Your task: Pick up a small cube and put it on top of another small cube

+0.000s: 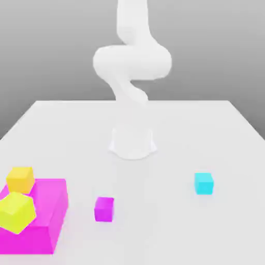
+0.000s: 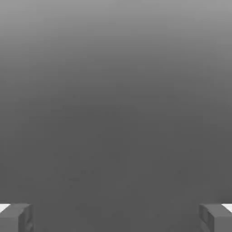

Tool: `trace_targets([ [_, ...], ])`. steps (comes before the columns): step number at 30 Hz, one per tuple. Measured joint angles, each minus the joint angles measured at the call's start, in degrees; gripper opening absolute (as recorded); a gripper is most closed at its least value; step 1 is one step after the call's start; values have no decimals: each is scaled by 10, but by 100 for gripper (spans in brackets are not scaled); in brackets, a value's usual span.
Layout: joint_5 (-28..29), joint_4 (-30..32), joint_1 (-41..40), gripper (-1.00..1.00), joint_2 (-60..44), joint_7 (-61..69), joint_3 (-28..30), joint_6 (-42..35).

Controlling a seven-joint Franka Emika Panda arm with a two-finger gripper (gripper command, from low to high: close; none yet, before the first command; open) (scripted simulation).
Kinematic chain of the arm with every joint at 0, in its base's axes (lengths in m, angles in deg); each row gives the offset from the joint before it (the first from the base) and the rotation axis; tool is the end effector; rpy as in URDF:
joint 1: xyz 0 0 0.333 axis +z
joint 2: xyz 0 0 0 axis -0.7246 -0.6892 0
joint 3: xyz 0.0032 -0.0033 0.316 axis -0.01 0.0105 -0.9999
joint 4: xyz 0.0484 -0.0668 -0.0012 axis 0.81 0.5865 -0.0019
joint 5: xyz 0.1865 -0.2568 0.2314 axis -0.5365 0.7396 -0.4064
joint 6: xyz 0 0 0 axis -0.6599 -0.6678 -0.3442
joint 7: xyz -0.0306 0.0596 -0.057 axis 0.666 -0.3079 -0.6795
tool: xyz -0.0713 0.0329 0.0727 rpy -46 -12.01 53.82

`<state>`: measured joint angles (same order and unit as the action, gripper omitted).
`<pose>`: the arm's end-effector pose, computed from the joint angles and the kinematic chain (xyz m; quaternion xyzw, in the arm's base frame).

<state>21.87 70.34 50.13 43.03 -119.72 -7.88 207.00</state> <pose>0.3729 0.0262 0.6610 -0.8851 0.3002 -0.3277 0.1379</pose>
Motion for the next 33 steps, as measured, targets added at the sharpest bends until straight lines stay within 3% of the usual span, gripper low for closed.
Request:
trace_targets([
  [12,-21,210,209,0,-220,271,-25,185],
  [18,-21,328,310,0,-360,421,-65,297],
  [21,7,338,326,0,-426,425,-68,351],
  [27,48,317,380,0,-552,398,-1,453],
  [28,47,315,385,-100,-564,398,4,463],
  [33,49,315,385,-100,-564,397,4,461],
])
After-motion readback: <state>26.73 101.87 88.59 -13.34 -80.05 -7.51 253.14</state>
